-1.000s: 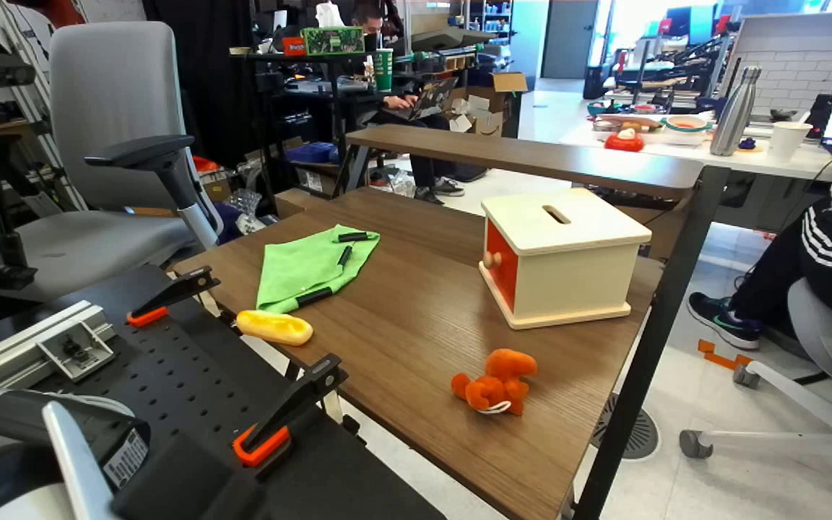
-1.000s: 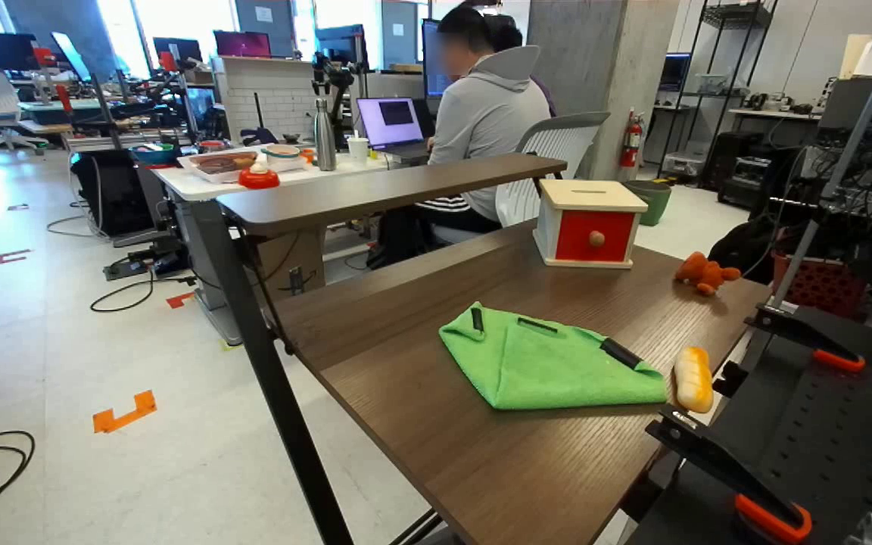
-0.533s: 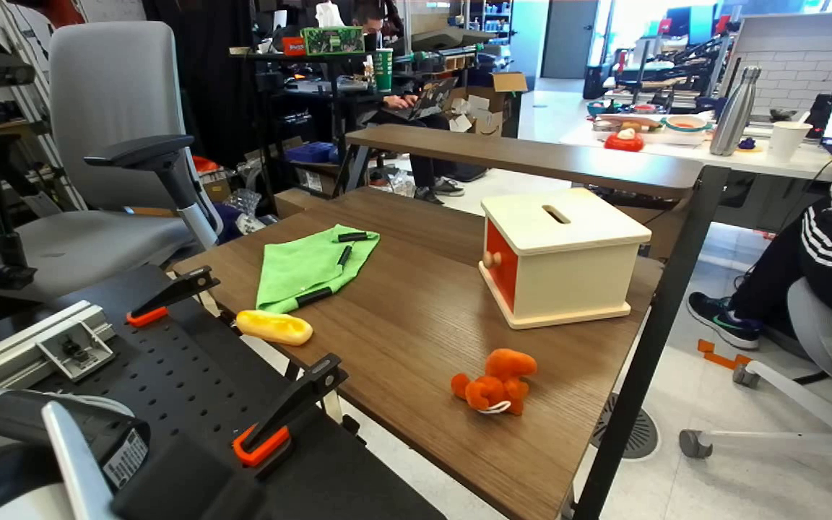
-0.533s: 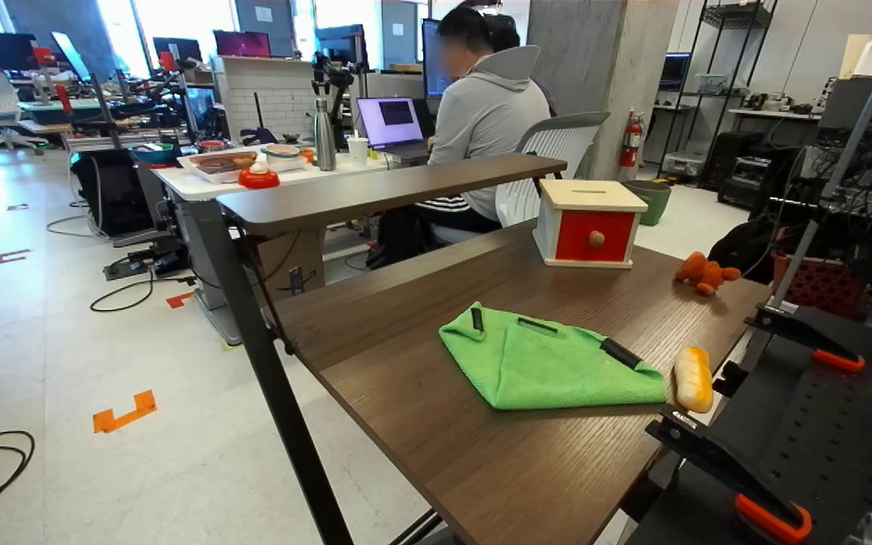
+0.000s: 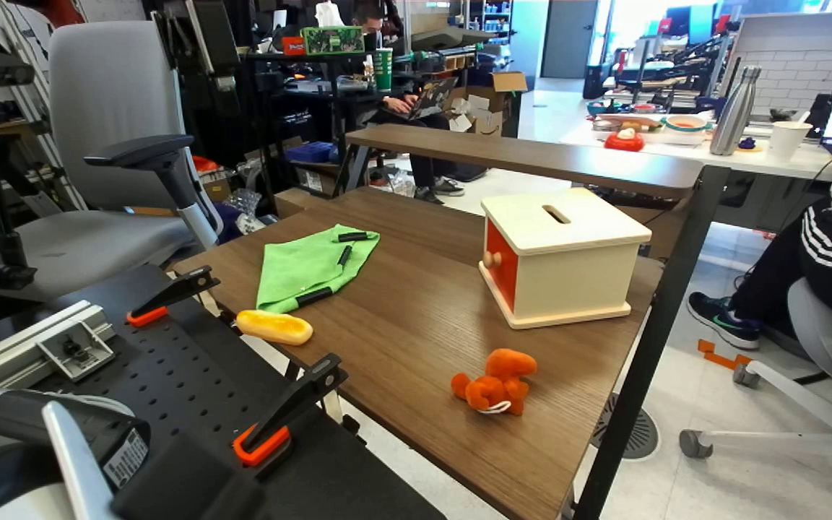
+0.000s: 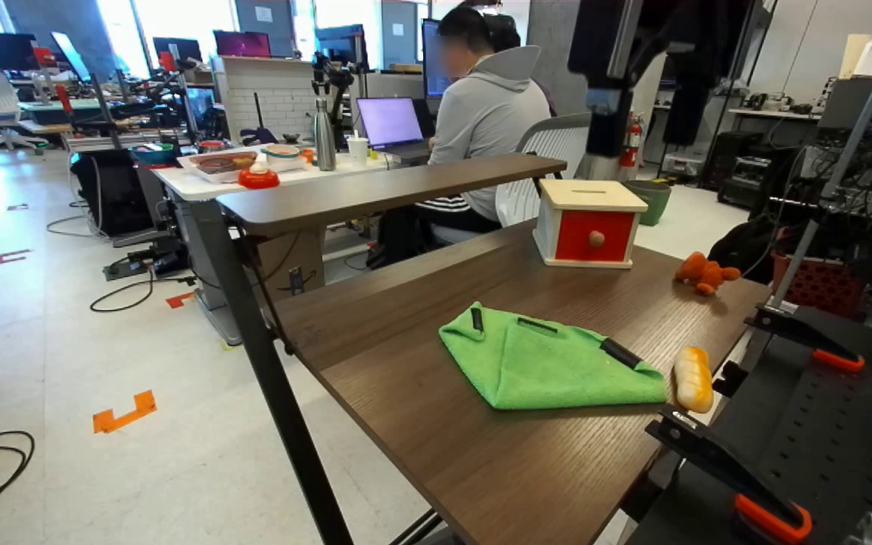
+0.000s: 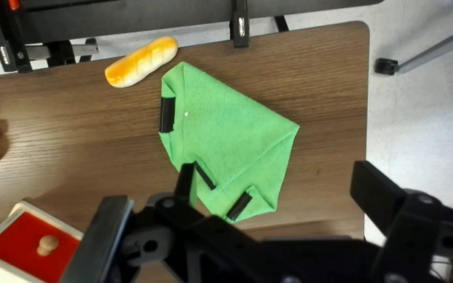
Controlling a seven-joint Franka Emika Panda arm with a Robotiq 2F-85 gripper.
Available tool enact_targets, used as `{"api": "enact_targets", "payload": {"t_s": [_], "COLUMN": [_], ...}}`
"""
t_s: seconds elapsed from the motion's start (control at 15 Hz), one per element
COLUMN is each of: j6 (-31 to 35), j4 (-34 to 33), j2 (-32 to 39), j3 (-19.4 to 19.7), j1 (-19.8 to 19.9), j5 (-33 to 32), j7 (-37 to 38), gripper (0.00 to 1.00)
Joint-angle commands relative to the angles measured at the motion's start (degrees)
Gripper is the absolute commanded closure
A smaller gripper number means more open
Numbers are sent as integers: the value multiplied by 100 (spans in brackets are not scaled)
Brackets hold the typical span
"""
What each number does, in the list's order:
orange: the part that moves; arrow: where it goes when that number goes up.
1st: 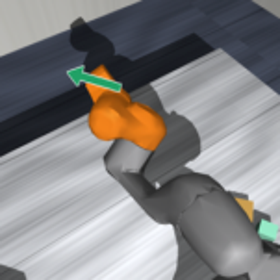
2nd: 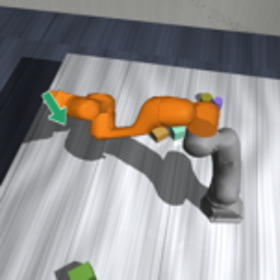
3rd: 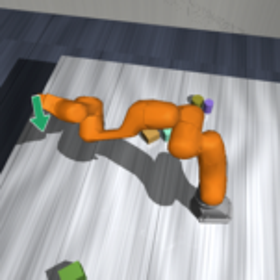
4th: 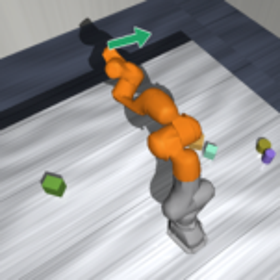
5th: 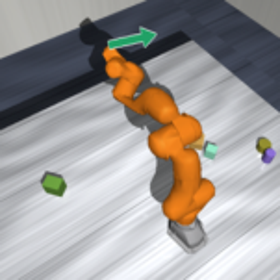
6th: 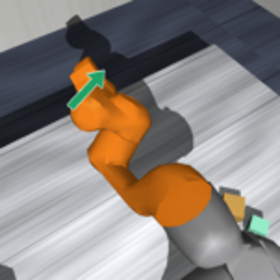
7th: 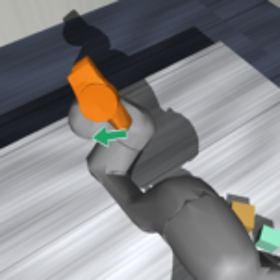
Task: Move the green towel to the right.
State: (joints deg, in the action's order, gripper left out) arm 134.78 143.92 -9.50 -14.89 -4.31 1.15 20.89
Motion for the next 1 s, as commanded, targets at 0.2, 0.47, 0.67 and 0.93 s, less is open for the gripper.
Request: {"api": "enact_targets", "payload": {"t_s": [0.2,0.47,0.67,0.93], "j6": [144,284,490,1114], "j4": [-561,-904,-1072,-1235], "j2": [1303,2106,2620,3174], "j3": [418,628,787,986], "j1": [-107,-182,-321,-562], "j5": [199,-188,-448,-483], "j7": [-489,-152,55,252], "gripper": [0,0,0,0]}}
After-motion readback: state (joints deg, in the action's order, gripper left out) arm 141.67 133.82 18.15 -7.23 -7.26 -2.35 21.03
